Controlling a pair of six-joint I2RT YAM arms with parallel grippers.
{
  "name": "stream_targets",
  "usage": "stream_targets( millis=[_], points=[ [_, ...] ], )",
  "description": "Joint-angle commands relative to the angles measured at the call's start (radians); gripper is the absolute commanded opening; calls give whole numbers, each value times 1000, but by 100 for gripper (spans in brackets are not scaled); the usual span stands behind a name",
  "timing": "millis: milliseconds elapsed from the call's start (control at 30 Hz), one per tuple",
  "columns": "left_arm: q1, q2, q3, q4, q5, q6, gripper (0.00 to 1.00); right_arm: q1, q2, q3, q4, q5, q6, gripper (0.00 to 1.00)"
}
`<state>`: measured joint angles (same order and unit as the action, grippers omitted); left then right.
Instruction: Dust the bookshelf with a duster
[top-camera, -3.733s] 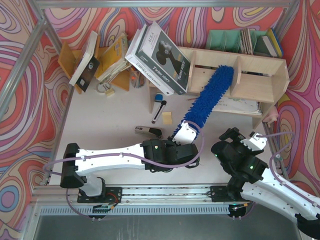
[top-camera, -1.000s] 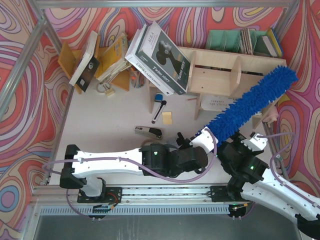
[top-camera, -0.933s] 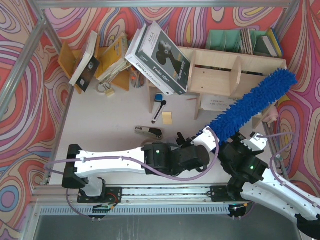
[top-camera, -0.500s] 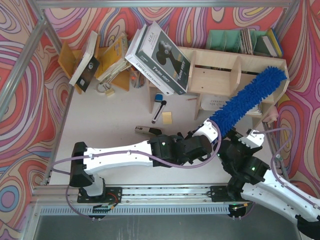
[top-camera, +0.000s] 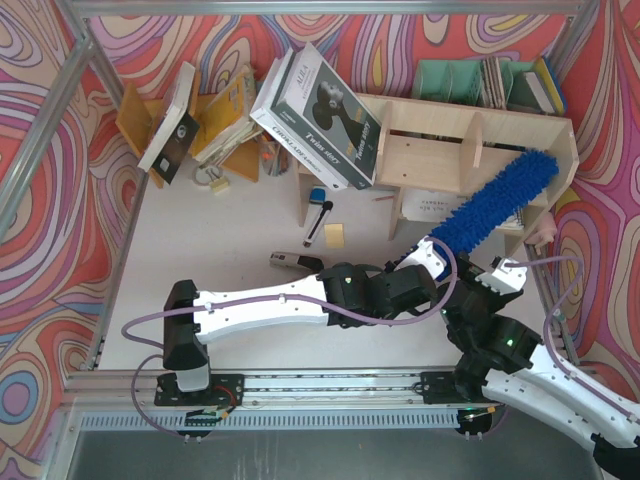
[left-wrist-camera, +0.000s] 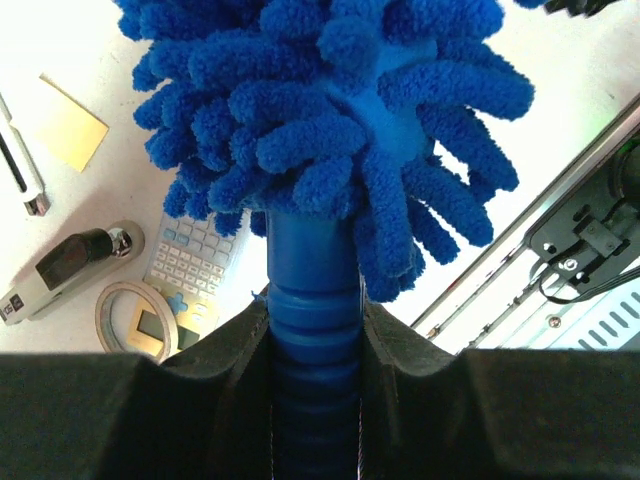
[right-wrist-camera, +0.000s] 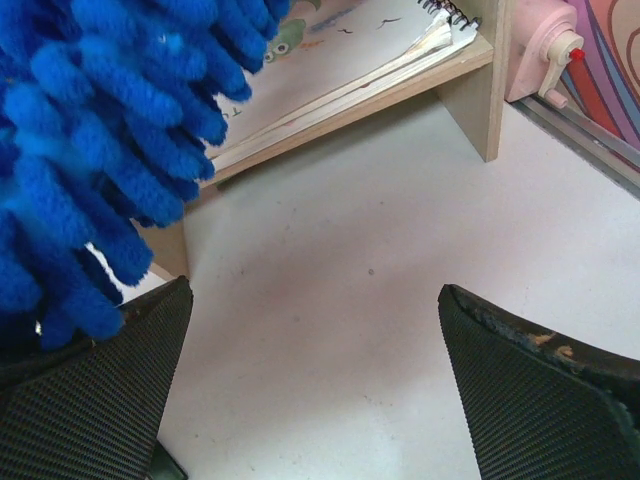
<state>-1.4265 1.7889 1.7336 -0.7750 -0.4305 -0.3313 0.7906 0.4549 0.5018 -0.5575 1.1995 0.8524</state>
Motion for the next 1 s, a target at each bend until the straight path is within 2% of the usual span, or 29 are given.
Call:
stream_targets(
  millis=[0,300,533,967],
  points=[
    [3,-2,60,22,12,25,0,-7,19,15,-46,30,51,99],
    [0,-120,-2,146,-14,31,0,-6,13,12,-46,31,60,99],
    [5,-42,58,88,-20,17,0,-7,11,9,-48,32,62,99],
    [50,58,128,1,50,-64,0,-8,10,7,-44,31,64,99]
  ],
)
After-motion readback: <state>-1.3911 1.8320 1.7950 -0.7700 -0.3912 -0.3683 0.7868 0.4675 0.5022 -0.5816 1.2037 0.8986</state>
